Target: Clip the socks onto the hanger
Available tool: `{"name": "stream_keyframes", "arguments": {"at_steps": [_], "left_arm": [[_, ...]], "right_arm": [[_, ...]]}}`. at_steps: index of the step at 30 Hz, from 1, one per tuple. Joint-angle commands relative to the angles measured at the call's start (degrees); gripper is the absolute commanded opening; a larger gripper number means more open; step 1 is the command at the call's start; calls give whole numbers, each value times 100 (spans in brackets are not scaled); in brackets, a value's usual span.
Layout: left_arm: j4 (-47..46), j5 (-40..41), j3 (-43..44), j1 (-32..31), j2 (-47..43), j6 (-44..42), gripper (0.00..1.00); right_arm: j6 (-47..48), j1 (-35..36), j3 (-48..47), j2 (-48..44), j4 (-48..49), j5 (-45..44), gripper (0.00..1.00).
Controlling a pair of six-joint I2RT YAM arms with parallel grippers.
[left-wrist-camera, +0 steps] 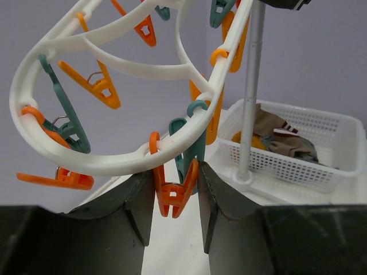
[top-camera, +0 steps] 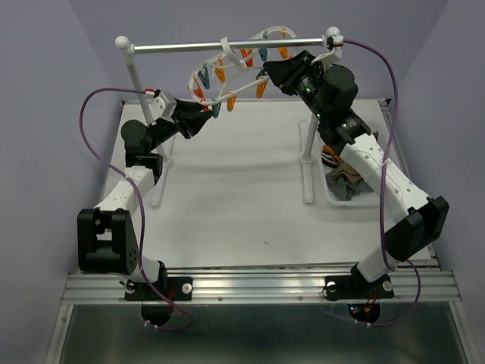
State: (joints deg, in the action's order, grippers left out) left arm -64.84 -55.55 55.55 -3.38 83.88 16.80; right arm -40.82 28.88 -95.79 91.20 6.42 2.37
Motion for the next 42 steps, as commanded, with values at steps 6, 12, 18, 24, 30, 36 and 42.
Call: {"name": "stream_keyframes", "arguments": {"at_steps": [6,12,18,24,30,36,42], "left_arm": [[367,150,263,-216,-302,-1645,0],[367,246,167,-269,-345,-1838,0],[287,695,246,-357,-381,-960,0],[507,1413,114,-444,-732,-230,0],[1341,1950,342,-611,-978,-1,0],[2378,2583,668,-629,-917,683,0],[3538,3014,984,-638,-899,1457,0]], "right_arm": [[417,38,-124,135,-466,343,27],[408,38,-124,126,-475,290,27],[373,38,-116,161,-475,299,32],[434,38,16,65,-475,80,45],[548,38,16,56,-475,-8,53],[663,38,42,4,-492,-132,60],[777,38,87,-76,-545,-220,62]]}}
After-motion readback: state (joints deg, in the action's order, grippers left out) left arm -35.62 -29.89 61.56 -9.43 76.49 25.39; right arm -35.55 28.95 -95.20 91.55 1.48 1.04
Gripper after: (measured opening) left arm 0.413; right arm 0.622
